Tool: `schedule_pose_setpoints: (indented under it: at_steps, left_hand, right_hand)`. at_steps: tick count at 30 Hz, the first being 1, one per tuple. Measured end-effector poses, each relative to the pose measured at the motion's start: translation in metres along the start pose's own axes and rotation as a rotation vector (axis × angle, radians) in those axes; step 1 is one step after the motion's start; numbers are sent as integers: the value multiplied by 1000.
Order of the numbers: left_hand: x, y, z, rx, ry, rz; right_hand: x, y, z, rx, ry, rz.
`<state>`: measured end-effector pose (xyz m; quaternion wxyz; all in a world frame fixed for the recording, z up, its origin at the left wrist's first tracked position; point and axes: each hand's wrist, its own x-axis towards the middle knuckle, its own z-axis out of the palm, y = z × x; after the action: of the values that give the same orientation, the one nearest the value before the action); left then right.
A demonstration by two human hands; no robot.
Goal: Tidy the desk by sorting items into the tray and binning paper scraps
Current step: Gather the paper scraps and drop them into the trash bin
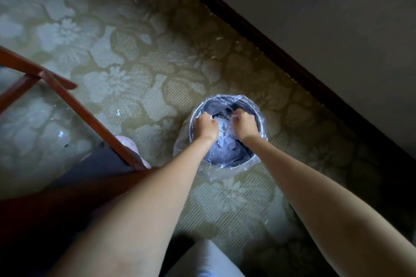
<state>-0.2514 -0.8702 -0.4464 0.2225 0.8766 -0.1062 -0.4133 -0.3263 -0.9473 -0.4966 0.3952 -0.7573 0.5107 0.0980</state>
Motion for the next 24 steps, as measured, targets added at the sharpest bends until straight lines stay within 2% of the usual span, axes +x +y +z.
schedule_pose_setpoints:
  at_steps: [6,11,18,24]
  left_hand:
    - [14,-1,5,-94,-125,-69]
    - [8,-5,-1,0,-208,-7]
    - [-18,-12,-28,186,-154,72]
    - [-65,5,-82,357,-21,192]
  right_hand:
    - [12,3,10,-79,-130,23]
    - [7,9,8,-138,-200,45]
    - [-18,-6,-4,-119,-156,96]
    - [-50,-47,-27,-305,-21,-65]
